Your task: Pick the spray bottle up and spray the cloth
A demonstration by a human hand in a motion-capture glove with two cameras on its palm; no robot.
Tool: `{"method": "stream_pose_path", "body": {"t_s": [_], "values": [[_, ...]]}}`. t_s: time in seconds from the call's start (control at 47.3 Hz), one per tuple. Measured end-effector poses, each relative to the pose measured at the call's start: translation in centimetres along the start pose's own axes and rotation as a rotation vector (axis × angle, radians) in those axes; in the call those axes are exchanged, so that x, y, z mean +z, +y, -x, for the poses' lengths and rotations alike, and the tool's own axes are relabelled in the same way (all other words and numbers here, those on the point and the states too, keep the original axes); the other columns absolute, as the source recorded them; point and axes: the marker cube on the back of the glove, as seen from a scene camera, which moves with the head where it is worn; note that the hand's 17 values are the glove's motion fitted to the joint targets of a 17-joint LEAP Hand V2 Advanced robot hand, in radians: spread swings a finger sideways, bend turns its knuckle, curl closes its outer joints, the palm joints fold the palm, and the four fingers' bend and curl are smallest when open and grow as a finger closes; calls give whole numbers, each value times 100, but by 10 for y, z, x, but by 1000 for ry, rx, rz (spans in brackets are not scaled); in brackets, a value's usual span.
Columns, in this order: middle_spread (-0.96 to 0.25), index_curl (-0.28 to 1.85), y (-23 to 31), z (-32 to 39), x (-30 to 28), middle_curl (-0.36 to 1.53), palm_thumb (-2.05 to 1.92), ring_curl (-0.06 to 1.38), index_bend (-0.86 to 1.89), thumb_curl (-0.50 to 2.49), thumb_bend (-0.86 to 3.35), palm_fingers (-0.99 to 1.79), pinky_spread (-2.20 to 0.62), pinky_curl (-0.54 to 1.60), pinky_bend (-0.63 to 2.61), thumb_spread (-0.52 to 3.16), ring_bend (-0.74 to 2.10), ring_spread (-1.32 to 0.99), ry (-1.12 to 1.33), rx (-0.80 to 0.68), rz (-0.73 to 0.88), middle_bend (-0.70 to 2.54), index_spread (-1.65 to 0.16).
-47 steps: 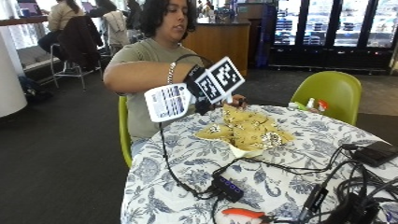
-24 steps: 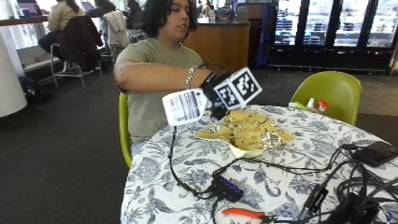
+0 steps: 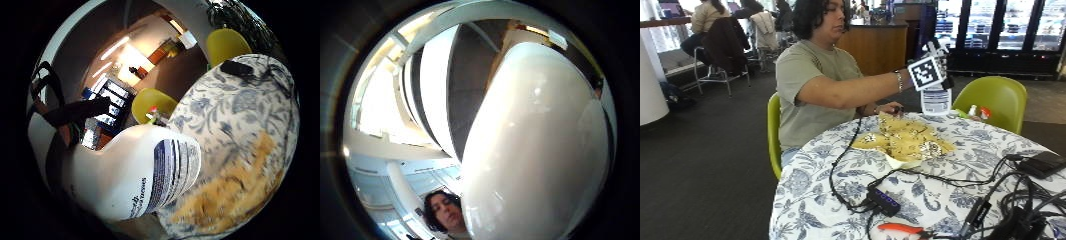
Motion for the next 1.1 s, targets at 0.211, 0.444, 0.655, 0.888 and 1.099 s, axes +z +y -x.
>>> {"method": "stream_pose_path", "body": {"t_s": [0.211, 0.444, 0.655, 0.888, 1.099], "values": [[-17, 59, 2, -75, 53, 56, 104, 49, 21, 76, -2, 137, -26, 44, 56, 78, 75, -18, 59, 70, 62, 65, -25], [-16, 60, 10, -76, 69, 56, 104, 49, 21, 77, -2, 137, -27, 44, 56, 79, 76, -18, 13, 76, 86, 66, -25], [-14, 60, -7, -79, 61, 55, 97, 47, 18, 74, -5, 128, -26, 44, 55, 85, 71, -16, 105, 159, -13, 64, -26], [-7, 54, 48, -83, 14, 46, 72, 42, 12, 58, -7, 59, 0, 42, 40, 95, 44, -11, 356, 203, 218, 38, -29], [-15, 41, 117, -60, -35, 38, 63, 35, 11, 49, -4, 32, 14, 38, 42, 99, 33, -15, 555, 123, 527, 19, -36]]}}
